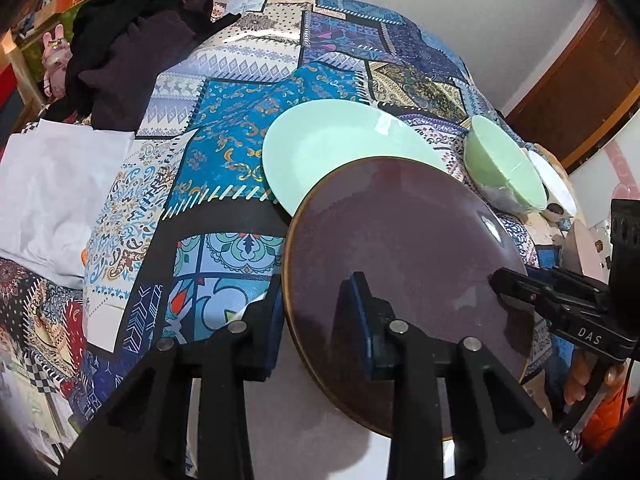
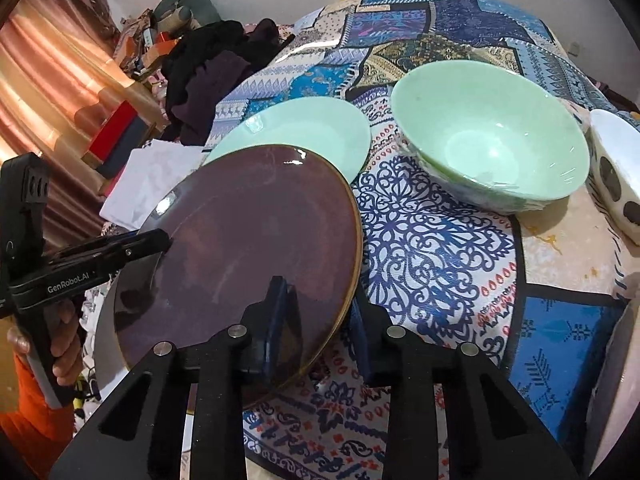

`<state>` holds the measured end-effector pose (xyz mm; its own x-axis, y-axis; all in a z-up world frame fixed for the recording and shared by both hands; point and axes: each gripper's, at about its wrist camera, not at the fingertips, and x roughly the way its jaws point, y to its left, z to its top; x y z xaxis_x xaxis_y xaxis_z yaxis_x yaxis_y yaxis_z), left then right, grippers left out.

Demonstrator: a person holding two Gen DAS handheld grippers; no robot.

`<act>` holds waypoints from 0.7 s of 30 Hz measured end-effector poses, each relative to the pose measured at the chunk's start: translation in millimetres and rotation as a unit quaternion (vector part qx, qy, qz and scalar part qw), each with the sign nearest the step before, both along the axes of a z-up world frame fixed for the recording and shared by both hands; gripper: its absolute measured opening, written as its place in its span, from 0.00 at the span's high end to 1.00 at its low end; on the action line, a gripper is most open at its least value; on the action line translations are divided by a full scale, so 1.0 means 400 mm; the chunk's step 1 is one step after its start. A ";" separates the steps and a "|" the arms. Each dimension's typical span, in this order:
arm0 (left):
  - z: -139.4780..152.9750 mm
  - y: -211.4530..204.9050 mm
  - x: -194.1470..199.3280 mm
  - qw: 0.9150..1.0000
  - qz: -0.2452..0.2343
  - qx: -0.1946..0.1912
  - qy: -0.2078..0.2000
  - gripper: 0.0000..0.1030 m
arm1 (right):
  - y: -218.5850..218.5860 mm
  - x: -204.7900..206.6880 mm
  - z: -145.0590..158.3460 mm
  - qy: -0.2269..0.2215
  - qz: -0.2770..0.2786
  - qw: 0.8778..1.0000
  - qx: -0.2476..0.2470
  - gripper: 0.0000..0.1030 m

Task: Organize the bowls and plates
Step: 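Lift the dark brown plate off the white plate with both tools, carry it toward the pink bowl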

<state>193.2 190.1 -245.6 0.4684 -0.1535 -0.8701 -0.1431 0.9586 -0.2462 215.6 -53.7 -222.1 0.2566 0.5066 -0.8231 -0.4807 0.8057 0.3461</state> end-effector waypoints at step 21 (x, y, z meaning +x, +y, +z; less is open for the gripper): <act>0.193 -0.100 -0.115 0.997 -0.005 0.018 -0.071 0.70 | -0.093 -0.094 0.152 -0.071 -0.006 0.997 0.027 0.73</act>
<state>147.4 150.0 -168.3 0.5855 -0.1285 -0.8004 -0.1000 0.9684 -0.2286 178.2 -90.7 -161.3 0.3749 0.5454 -0.7496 -0.5176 0.7940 0.3187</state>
